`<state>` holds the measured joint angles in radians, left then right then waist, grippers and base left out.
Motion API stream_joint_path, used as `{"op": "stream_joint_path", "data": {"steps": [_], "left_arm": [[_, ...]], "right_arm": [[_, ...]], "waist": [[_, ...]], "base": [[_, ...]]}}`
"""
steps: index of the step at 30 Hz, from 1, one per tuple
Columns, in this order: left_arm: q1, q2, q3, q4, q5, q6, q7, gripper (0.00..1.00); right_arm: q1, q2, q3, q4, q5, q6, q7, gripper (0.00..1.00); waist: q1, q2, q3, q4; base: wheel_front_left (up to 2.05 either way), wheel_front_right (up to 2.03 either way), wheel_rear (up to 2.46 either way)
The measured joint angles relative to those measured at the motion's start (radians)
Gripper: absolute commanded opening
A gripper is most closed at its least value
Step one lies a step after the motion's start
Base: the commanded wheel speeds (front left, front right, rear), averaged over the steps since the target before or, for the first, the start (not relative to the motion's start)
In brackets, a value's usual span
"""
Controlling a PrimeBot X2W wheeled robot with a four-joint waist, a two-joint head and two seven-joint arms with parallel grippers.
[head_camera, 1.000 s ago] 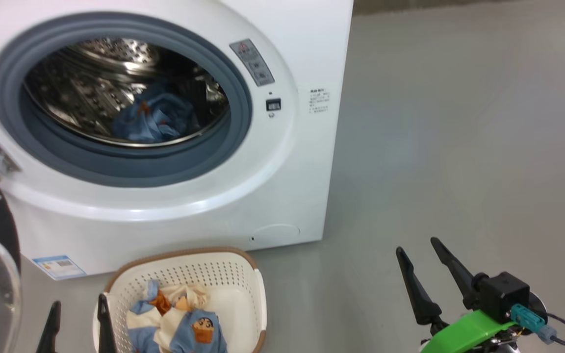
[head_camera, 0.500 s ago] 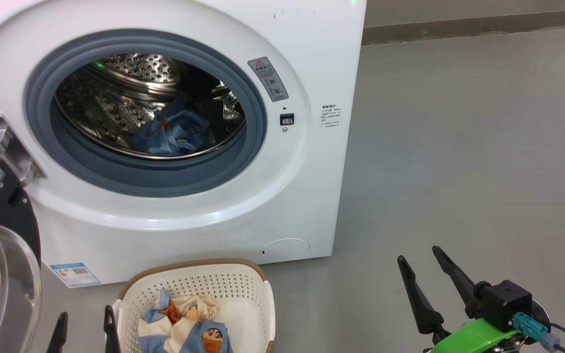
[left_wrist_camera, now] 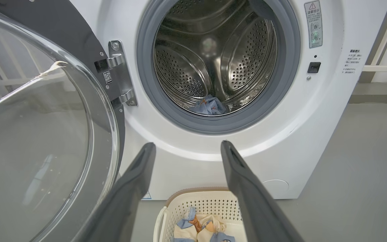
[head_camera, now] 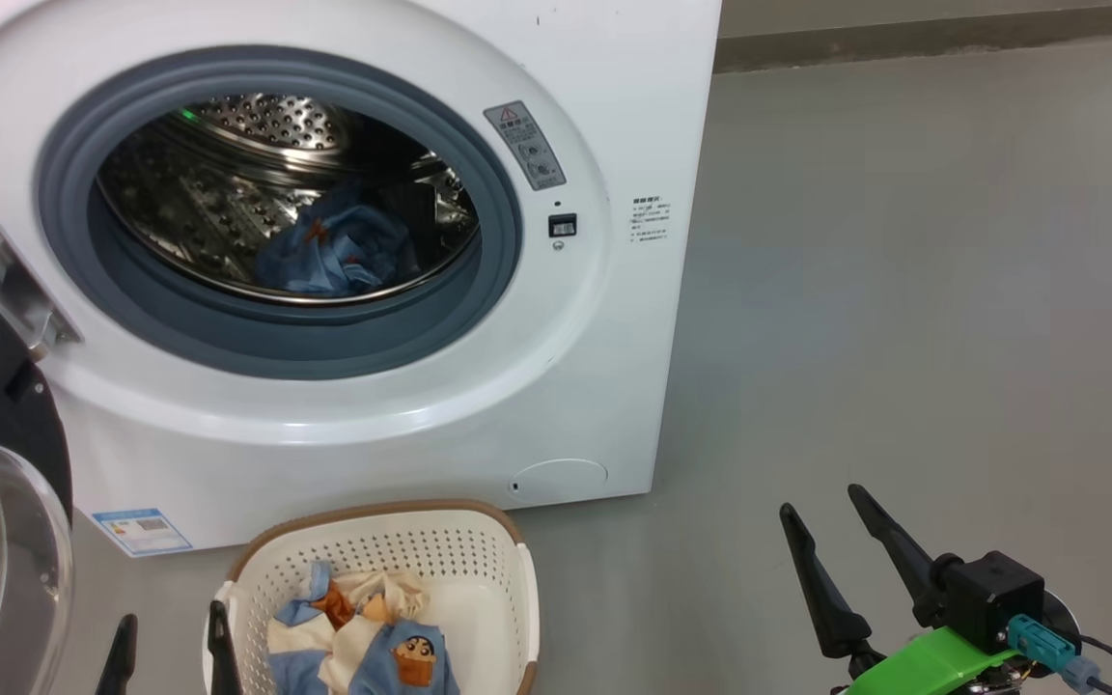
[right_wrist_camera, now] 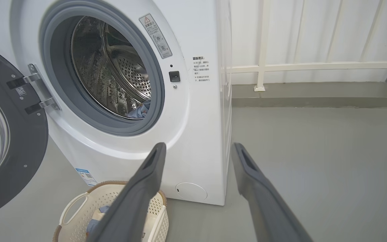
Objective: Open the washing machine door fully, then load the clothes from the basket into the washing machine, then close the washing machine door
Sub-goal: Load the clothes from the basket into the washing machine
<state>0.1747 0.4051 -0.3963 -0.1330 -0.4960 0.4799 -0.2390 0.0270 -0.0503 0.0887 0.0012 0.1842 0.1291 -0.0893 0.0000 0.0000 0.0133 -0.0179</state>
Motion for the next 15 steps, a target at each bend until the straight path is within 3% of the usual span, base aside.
{"op": "stream_joint_path", "data": {"steps": [8,15], "left_arm": [[-0.025,-0.015,0.000,0.027,-0.003,-0.002,0.000,1.00],[-0.089,-0.029,-0.022,0.132,-0.037,-0.055,0.019,1.00]], "right_arm": [[-0.005,0.000,0.004,-0.002,0.000,0.000,0.000,1.00],[-0.042,0.000,0.029,-0.012,0.000,0.000,-0.002,1.00]], "waist": [[0.0000,0.0000,0.037,-0.007],[0.0000,0.0000,0.091,-0.013]], "base": [[0.00,0.00,0.00],[0.00,0.00,0.00]]}}
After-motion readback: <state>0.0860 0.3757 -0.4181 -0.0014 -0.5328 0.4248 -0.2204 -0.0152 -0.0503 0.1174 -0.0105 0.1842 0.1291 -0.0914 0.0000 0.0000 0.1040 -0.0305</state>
